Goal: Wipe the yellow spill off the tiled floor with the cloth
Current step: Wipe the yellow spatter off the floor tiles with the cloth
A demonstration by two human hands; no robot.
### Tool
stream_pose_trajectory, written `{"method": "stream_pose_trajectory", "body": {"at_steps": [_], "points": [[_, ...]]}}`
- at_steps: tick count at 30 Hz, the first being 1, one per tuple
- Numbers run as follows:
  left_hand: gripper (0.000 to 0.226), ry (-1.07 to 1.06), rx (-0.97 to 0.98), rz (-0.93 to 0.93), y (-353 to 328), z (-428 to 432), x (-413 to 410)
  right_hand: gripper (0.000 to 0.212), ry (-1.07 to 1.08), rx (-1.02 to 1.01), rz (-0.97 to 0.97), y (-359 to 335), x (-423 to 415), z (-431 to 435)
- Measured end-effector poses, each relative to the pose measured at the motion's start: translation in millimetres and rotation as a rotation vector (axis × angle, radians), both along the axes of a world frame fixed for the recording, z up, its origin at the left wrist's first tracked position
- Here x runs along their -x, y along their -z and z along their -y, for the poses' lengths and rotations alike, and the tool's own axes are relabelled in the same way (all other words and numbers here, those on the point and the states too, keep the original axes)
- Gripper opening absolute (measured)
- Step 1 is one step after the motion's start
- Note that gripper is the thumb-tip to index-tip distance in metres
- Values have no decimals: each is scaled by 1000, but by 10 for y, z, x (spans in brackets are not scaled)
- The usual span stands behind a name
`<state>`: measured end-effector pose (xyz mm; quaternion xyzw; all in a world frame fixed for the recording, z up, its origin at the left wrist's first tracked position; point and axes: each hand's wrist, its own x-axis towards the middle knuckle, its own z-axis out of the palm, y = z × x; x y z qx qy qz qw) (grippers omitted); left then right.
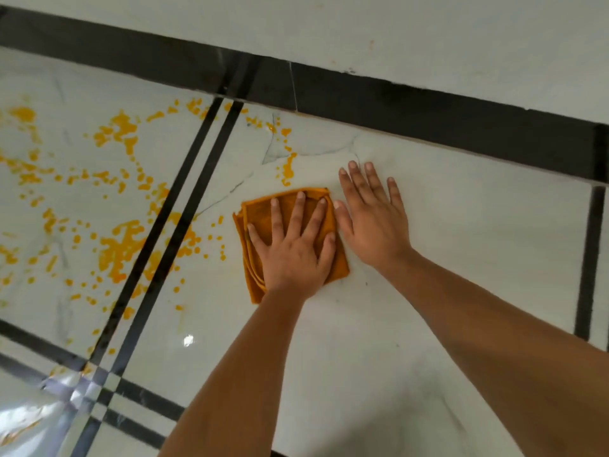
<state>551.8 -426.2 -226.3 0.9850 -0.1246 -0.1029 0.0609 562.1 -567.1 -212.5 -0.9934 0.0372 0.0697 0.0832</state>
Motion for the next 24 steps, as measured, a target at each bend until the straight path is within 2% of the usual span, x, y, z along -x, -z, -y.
{"method": "stream_pose_trajectory", "body": {"at_steps": [2,7,10,13,16,19,21,24], "points": [[58,23,-14,9,10,-93,-304,57,7,-24,-15,64,-135,-47],[57,58,2,4,7,-143,-960,68,77,-15,33,141,-198,-148],[59,79,-1,13,2,-161,-1306,62,119,-2,1,86,-366,-210],[58,131,-6,49,57,-256,-1158,54,156,-45,2,125,-591,-349],[60,213,-5,54,55,-288,-1365,58,166,-1,9,183,-631,-348],[62,163,8,40,7,-263,-1631,62,161,40,-1,181,-605,-348],[62,158,9,56,52,-272,-1453,66,162,23,-10,171,-623,-374],[63,267,-47,60,55,-309,-1298,67,169,-3,-13,154,-618,-364]]}}
